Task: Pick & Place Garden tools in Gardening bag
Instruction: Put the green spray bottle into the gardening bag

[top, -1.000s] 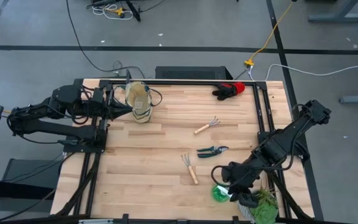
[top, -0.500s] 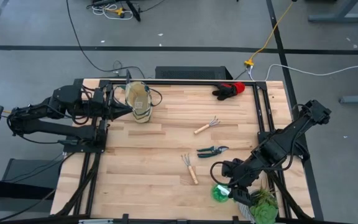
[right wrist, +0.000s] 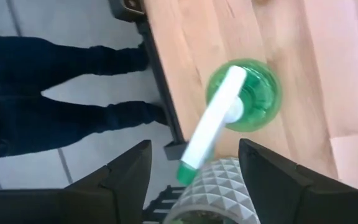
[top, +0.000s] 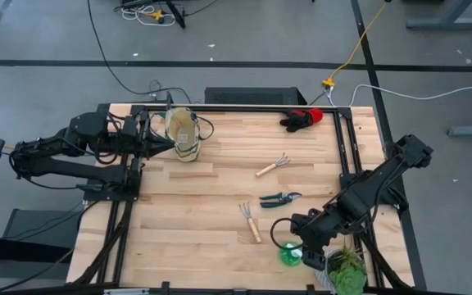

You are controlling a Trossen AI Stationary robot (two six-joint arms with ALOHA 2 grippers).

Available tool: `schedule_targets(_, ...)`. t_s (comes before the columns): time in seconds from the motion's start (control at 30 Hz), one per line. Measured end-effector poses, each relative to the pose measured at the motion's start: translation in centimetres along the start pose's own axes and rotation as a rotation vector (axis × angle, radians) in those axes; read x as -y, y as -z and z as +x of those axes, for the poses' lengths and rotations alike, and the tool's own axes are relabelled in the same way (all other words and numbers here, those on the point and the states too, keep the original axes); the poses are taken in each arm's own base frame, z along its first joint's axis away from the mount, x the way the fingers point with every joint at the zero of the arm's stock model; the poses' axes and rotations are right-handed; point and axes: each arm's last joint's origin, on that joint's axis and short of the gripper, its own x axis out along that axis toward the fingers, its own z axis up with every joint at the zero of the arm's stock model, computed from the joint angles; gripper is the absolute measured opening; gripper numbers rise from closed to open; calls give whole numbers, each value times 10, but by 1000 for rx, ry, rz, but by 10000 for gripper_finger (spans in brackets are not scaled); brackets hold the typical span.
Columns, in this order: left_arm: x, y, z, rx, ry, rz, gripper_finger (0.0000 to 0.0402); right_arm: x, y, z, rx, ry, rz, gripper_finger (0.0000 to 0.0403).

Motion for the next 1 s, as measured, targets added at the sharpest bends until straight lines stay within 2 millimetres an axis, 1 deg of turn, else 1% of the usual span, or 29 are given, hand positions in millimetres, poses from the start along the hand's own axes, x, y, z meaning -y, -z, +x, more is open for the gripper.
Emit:
schedule_targets(0.23,0,0,0,-1,0,0,3,2,0,8,-26,45,43,244)
schedule_targets(0.57,0,0,0,-2,0,0,3,1,0,13,-57,50,84,244)
schedule_targets(1.0,0,1,0,-10,-1,0,3,1,-3,40,-111,116,59,244)
